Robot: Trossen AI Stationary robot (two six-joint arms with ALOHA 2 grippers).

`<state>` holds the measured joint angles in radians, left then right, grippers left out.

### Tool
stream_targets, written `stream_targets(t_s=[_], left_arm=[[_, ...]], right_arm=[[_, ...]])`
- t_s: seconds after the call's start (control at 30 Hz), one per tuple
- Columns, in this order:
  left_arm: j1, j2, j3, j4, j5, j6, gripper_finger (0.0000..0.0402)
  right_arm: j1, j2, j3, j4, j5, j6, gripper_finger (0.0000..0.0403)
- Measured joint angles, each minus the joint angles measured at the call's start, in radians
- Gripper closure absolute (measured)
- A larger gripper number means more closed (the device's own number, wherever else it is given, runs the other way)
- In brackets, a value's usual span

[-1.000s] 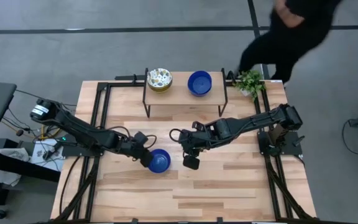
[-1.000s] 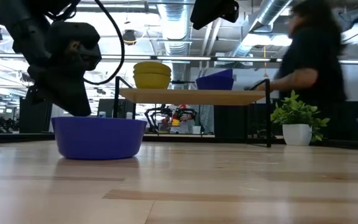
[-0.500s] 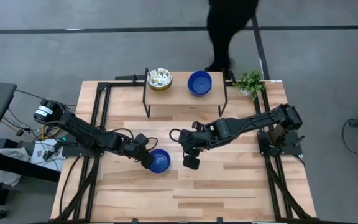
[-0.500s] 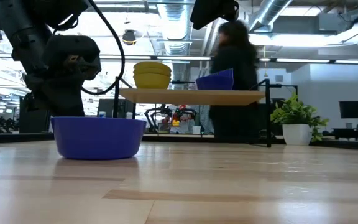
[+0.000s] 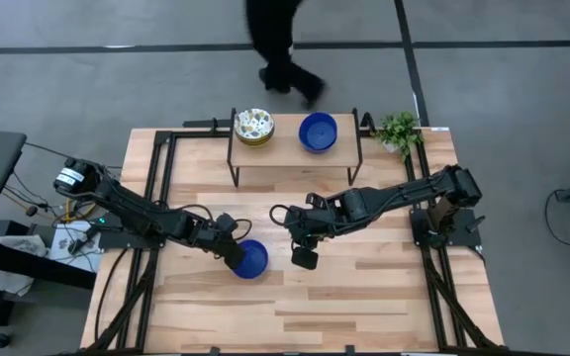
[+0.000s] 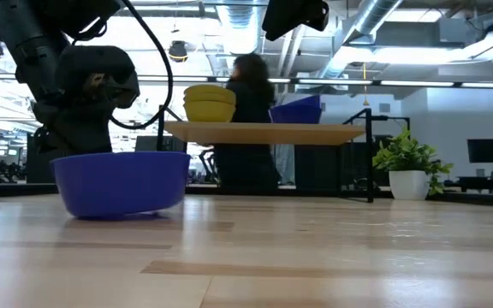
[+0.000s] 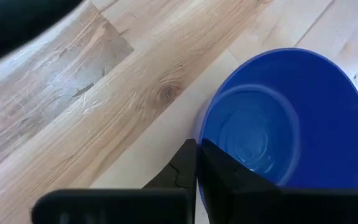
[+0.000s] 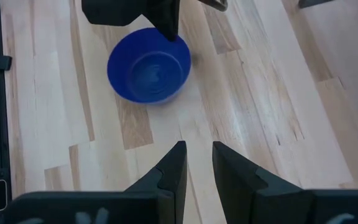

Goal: Pick & Place Mini bowls
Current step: Stack the blue bowl on top of the blue bowl on the shelf

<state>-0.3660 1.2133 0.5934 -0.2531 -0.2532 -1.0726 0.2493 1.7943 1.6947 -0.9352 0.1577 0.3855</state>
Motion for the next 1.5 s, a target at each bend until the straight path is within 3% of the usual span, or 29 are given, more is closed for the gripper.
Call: stream_targets(t_s=[0.4, 0.7, 1.27, 1.5], left_arm=[[-0.003, 0.000, 0.000, 0.076, 0.000, -0.002, 0.0395], [-0.003, 0.000, 0.000, 0.141, 0.000, -0.009, 0.0395], [-0.024, 0.000, 0.044, 0.141, 0.021, 0.012, 0.0396], [0.004, -0.008, 0.046, 0.142, 0.074, 0.047, 0.0396]], right_arm=[[-0.001, 0.000, 0.000, 0.011, 0.000, -0.016, 0.0336], [-0.001, 0.000, 0.000, 0.168, -0.002, -0.072, 0.0336], [0.006, 0.000, 0.000, 0.211, -0.005, 0.029, 0.0336], [-0.003, -0.013, 0.002, 0.227, -0.181, 0.026, 0.0336]])
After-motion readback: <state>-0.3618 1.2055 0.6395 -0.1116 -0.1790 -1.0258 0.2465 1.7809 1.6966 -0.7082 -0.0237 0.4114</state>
